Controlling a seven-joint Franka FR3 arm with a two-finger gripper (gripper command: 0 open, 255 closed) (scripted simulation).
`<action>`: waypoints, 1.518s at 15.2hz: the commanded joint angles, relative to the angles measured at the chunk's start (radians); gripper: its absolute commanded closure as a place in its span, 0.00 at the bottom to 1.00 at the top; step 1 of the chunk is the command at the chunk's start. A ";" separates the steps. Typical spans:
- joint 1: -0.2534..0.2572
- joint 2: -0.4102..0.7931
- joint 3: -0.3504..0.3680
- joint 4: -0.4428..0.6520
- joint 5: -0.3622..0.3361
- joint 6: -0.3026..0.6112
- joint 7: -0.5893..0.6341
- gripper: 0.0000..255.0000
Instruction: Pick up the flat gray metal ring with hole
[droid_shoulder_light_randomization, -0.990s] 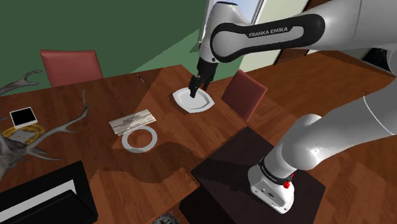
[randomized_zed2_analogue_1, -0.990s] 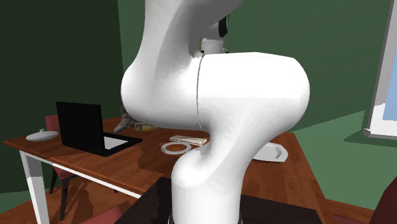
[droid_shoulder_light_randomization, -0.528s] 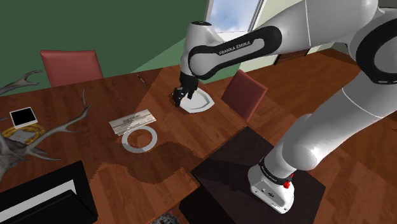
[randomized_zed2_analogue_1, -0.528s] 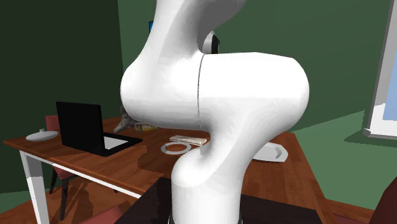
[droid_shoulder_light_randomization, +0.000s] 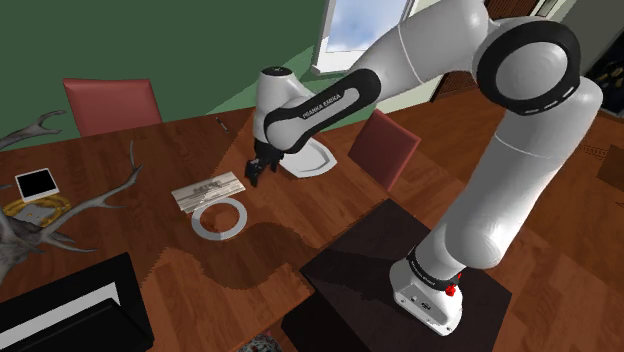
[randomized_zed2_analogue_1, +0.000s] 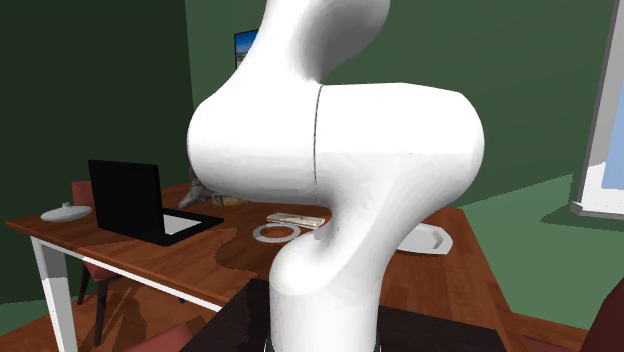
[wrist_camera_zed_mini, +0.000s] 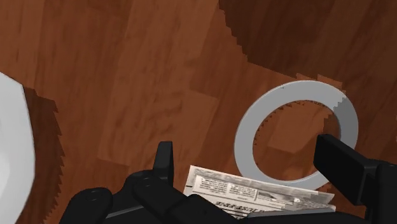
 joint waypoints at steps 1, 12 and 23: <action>0.018 0.074 -0.001 0.049 -0.033 0.019 0.030 0.00; 0.123 0.431 -0.046 0.319 -0.151 0.083 0.122 0.00; 0.133 0.492 -0.059 0.336 -0.164 0.127 0.130 1.00</action>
